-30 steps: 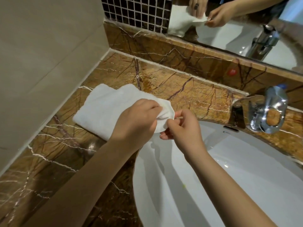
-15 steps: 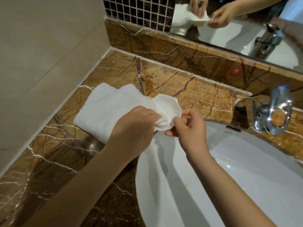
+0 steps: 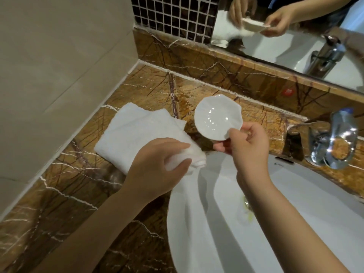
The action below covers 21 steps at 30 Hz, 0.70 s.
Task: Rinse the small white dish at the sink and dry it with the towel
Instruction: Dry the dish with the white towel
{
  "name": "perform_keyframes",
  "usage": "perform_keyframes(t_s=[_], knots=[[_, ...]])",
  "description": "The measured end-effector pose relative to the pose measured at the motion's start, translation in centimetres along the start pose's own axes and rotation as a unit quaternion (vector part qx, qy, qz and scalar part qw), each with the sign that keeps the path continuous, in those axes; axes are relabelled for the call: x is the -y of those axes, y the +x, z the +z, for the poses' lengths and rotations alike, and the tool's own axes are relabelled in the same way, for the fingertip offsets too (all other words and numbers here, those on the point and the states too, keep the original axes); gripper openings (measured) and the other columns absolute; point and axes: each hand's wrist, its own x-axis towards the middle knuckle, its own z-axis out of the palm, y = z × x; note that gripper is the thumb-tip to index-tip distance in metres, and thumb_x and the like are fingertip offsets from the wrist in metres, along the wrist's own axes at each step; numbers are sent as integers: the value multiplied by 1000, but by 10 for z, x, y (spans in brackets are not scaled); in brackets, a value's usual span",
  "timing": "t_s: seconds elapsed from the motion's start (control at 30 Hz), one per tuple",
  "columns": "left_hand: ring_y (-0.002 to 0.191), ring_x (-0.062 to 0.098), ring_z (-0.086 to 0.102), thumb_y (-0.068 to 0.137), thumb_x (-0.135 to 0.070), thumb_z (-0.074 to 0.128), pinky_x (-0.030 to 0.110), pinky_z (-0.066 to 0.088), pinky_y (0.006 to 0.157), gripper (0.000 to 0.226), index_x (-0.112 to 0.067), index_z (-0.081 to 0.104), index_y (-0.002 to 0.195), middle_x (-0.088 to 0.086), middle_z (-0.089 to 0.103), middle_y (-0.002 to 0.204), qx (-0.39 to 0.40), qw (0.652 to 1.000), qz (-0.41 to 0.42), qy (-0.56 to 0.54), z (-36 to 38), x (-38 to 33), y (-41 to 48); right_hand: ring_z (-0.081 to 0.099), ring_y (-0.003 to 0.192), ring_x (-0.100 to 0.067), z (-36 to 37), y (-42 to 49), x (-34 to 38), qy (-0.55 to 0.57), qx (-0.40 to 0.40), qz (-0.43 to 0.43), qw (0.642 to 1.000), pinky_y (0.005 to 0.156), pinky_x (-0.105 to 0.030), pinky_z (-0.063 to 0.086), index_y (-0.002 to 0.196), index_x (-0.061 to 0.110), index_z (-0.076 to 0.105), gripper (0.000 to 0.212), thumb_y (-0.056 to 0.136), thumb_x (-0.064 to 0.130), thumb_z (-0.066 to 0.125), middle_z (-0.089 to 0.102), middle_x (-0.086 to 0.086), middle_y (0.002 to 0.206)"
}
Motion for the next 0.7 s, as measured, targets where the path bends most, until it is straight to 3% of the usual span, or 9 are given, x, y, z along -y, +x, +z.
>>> perform_keyframes(t_s=[0.1, 0.2, 0.37, 0.43, 0.5, 0.53, 0.6, 0.63, 0.7], knots=[[78, 7, 61, 86, -27, 65, 20, 50, 76, 13, -37, 71, 91, 10, 71, 81, -22, 967, -116, -227, -12, -8, 8, 61, 39, -17, 9, 0, 17, 5, 66, -17, 998, 42, -26, 53, 84, 9, 49, 14, 85, -5, 49, 63, -6, 46], [66, 6, 64, 90, -23, 58, 17, 51, 56, 13, -24, 71, 88, -2, 71, 71, -32, 878, -219, -425, -21, -13, 18, 60, 38, -17, 24, -11, 23, -16, 147, -7, 989, 38, -24, 50, 86, 6, 53, 10, 86, -3, 51, 62, -6, 45], [85, 23, 71, 90, -8, 54, 27, 56, 62, 20, -5, 65, 107, 11, 74, 96, -81, 804, -265, -525, -28, -5, 12, 63, 44, -16, 39, -20, 18, 5, 199, 16, 980, 40, -21, 49, 90, 9, 61, 8, 92, 13, 55, 64, -4, 51], [78, 17, 70, 89, -5, 55, 24, 54, 58, 18, -1, 64, 104, 7, 74, 88, -109, 792, -277, -532, -30, -1, 9, 64, 60, -14, 38, -22, 8, -1, 157, 17, 987, 53, -24, 53, 90, 16, 65, 20, 94, 29, 50, 66, -2, 66], [65, 9, 67, 88, -3, 56, 21, 53, 55, 10, -5, 64, 93, -2, 72, 71, -135, 792, -289, -520, -31, 4, 8, 59, 79, 2, 30, -25, -10, -87, 82, 5, 993, 73, -19, 47, 94, 22, 63, 20, 93, 37, 50, 65, 1, 89], [58, 7, 65, 87, -2, 56, 20, 53, 53, 9, -7, 63, 88, -6, 69, 63, -144, 789, -292, -521, -31, 5, 7, 55, 84, 9, 26, -28, -18, -123, 55, 26, 991, 78, -16, 44, 99, 23, 60, 20, 91, 39, 52, 62, 2, 97], [53, 5, 64, 86, 0, 57, 20, 54, 54, 12, -10, 63, 82, -8, 67, 55, -163, 772, -306, -532, -31, 6, 7, 57, 93, -4, 20, -36, -31, -140, 42, 136, 980, 88, -32, 48, 111, 22, 52, 36, 86, 47, 58, 61, -1, 104], [54, 5, 65, 85, 1, 57, 22, 54, 54, 14, -11, 64, 81, -7, 67, 55, -172, 763, -314, -539, -32, 6, 7, 60, 94, -15, 19, -38, -35, -120, 52, 199, 971, 88, -41, 52, 115, 21, 49, 44, 83, 48, 62, 62, -3, 102], [59, 7, 67, 84, 1, 58, 24, 55, 56, 19, -9, 69, 73, -3, 70, 61, -181, 748, -325, -549, -32, 6, 7, 66, 85, -24, 21, -39, -35, -57, 85, 289, 952, 76, -41, 57, 110, 11, 53, 48, 78, 42, 70, 65, -6, 90]])
